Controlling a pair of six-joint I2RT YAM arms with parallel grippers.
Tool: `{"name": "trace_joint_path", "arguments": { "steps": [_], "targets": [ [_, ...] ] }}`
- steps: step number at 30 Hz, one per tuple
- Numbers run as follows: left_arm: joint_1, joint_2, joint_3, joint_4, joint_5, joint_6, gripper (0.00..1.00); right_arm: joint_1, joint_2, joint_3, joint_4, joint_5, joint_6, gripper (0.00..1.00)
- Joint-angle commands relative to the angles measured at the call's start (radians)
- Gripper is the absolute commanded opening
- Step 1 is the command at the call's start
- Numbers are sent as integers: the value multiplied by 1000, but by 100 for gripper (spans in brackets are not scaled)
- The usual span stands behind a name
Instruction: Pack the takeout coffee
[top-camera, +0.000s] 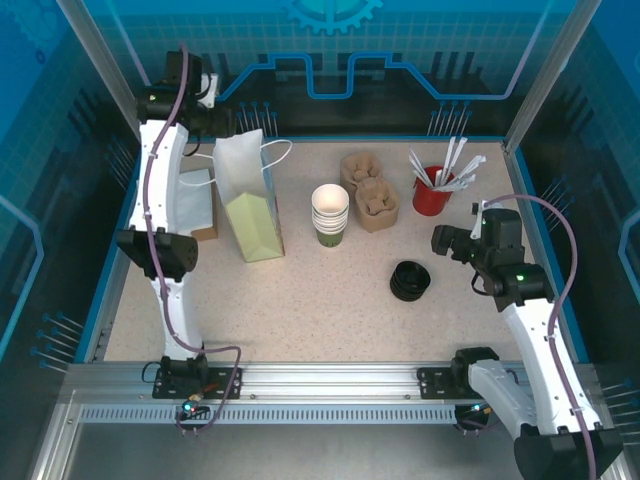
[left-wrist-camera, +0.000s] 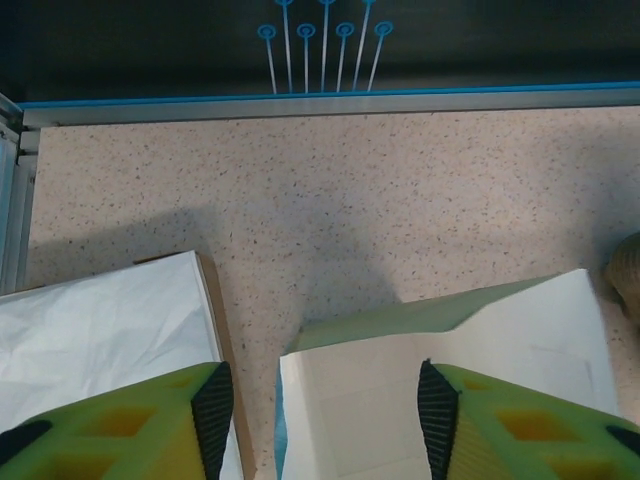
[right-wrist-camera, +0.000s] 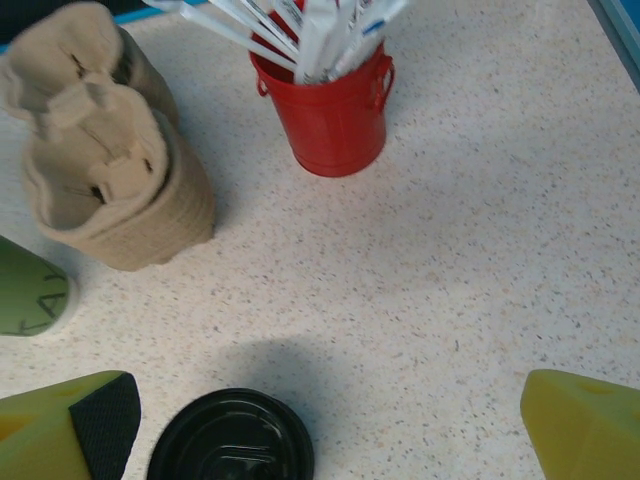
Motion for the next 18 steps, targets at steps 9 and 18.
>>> {"name": "trace_joint_path", "arguments": {
  "steps": [9,18],
  "targets": [
    [-27,-621,-543,217,190,-145,80,34,-5,54,-19,-114,89,100],
    [-279,-1086,-1103,368,174,-326,81,82,52,95,-21,-174,133,100]
  ]
}}
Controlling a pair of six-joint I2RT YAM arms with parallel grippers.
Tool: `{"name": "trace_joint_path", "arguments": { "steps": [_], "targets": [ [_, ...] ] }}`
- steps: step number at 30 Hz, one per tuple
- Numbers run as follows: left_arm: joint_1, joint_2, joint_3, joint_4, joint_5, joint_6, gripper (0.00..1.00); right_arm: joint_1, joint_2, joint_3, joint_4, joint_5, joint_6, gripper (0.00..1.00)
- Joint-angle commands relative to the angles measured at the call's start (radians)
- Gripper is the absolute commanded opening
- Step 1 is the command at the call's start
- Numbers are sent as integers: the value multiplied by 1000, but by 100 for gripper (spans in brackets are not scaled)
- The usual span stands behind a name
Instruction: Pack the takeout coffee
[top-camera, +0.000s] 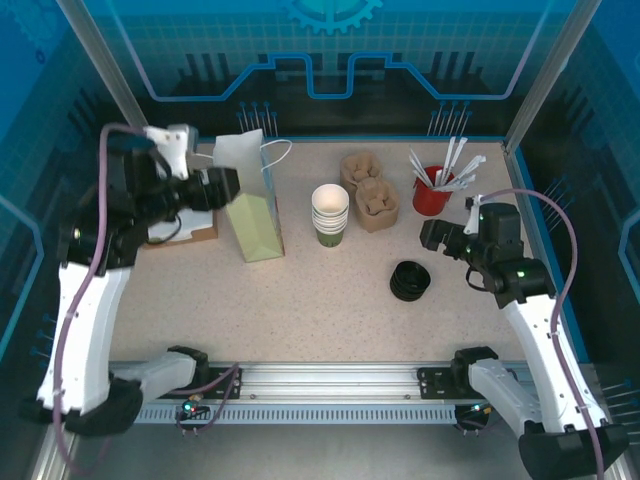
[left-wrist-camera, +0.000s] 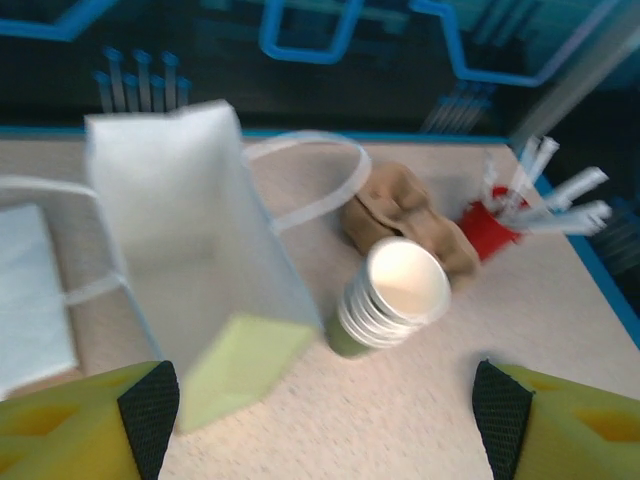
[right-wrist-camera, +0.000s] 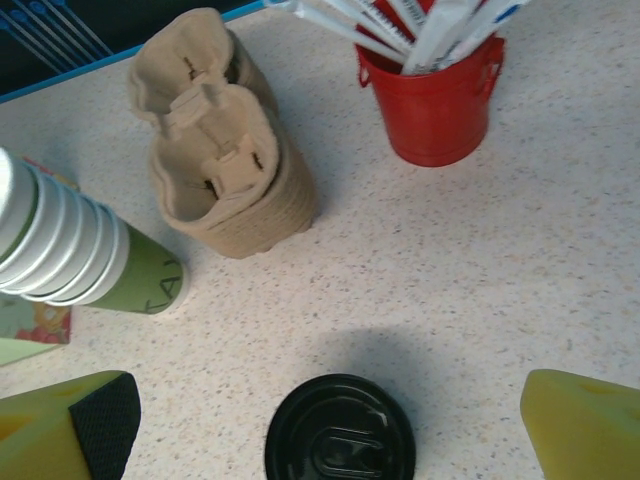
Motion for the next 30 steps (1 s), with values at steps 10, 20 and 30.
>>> {"name": "trace_joint_path", "arguments": {
  "steps": [10,20,30],
  "targets": [
    [-293,-242,-526,250,66,-339,79,131,154,149,10,-101,102,87],
    [-313,-306,-848,550,-105,-409,83,289,447,344,46,-83,125,63],
    [-313,-286,-984,658,-173,-461,91,347,799,639,25,-139,141,46]
  ]
}}
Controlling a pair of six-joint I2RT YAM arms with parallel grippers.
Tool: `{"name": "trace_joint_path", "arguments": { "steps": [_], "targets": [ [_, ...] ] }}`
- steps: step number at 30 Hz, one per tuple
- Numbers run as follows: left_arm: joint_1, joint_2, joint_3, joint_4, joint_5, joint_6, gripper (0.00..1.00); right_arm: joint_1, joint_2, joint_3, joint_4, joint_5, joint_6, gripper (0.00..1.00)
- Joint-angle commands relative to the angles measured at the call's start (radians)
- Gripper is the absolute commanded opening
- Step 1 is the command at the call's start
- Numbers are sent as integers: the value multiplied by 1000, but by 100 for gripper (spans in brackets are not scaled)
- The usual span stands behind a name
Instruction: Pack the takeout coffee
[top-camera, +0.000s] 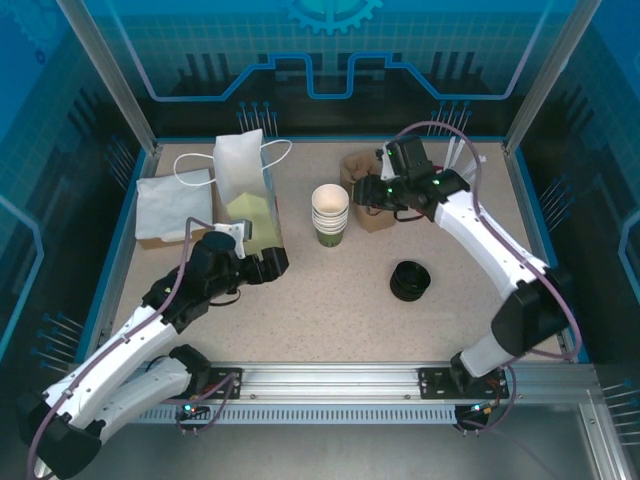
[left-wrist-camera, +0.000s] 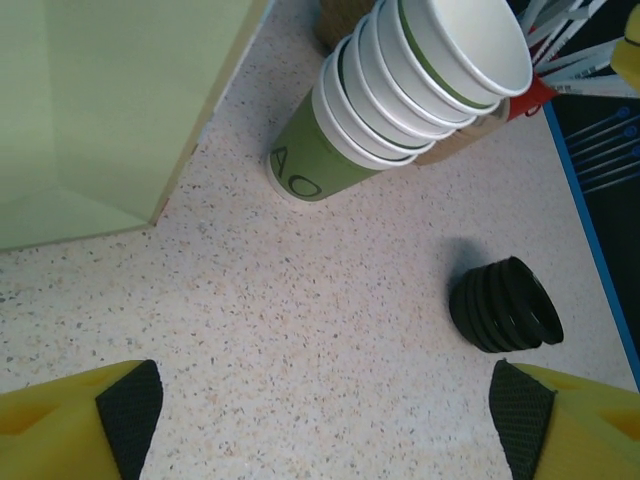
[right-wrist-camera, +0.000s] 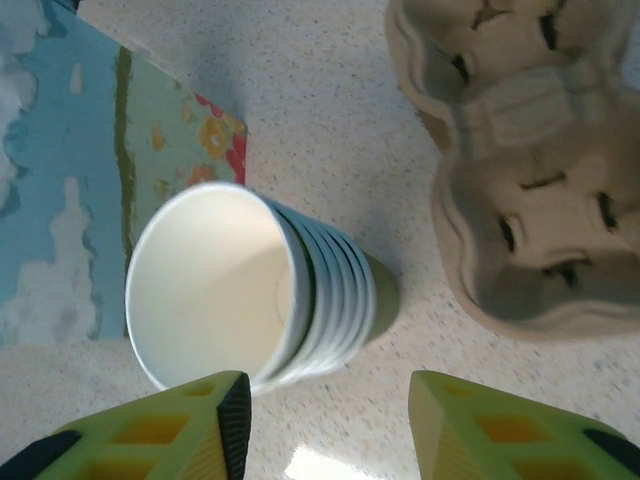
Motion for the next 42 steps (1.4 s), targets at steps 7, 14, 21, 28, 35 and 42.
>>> {"name": "trace_joint_path", "arguments": {
  "steps": [7,14,21,28,35,42],
  "targets": [
    [-3,-9,-81,72,-87,-60,97,50,234,265,-127,-39,-5,43],
    [-3,-4,-72,60,-98,-48,98,60,269,290,-178,20,-24,43],
    [-3,8,-58,53,-99,-42,98,64,272,296,-201,24,-43,32],
    [-3,11,-41,40,-95,-38,99,64,275,311,-220,26,-52,12],
    [-3,9,-24,22,-95,-31,99,64,265,317,-220,17,-39,5],
    [-3,8,-9,12,-92,-34,99,56,221,343,-215,6,-21,4]
  ]
}}
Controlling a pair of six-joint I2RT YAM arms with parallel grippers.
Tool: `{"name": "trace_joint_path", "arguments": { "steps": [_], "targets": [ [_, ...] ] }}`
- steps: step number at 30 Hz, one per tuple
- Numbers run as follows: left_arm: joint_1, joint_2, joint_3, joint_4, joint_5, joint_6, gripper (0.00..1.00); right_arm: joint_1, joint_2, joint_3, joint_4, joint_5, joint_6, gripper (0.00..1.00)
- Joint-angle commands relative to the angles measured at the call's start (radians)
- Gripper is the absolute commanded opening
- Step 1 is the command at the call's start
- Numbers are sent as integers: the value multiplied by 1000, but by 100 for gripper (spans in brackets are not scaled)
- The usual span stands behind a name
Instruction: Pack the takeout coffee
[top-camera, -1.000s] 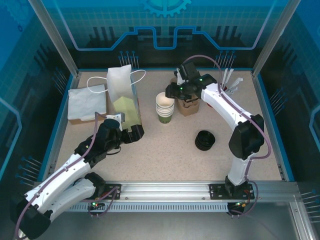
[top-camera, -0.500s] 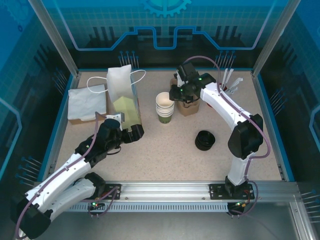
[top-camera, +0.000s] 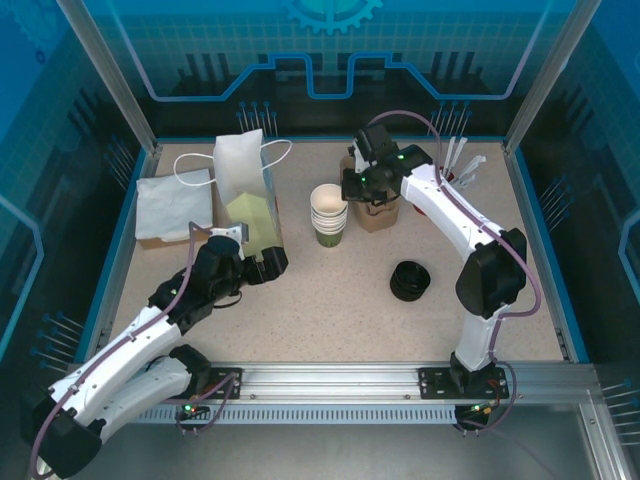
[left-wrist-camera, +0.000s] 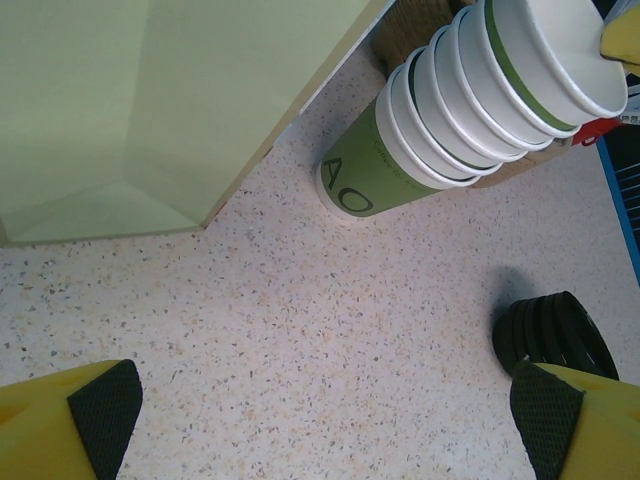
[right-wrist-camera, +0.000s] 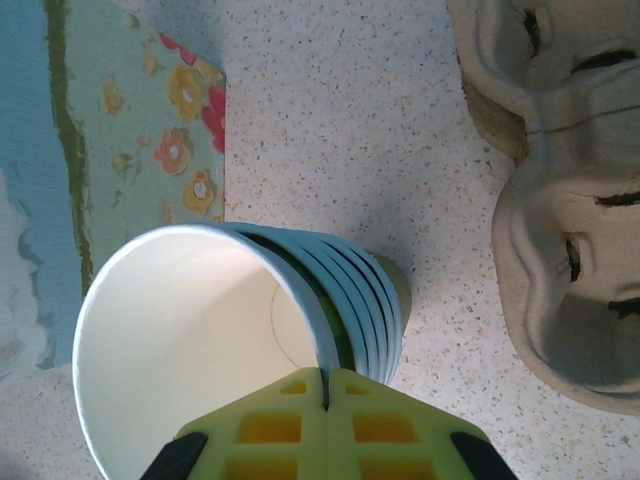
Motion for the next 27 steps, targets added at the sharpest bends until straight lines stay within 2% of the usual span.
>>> {"name": "trace_joint_path", "arguments": {
  "steps": [1,7,17,20,27],
  "targets": [
    [-3,-3,42,-19,-8,4,99,1,-45,46,-9,-25,19,3],
    [-3,0,88,-42,11,15,99,-15,-110,59,32,-92,52,2],
    [-3,3,189,-38,77,2,99,-22,-299,51,-39,-40,6,2],
    [-3,6,195,-15,138,6,99,-22,-393,-36,-53,-39,-9,2],
    [-4,49,160,60,251,-30,98,-29,-625,-368,16,-78,3,2]
  ]
}}
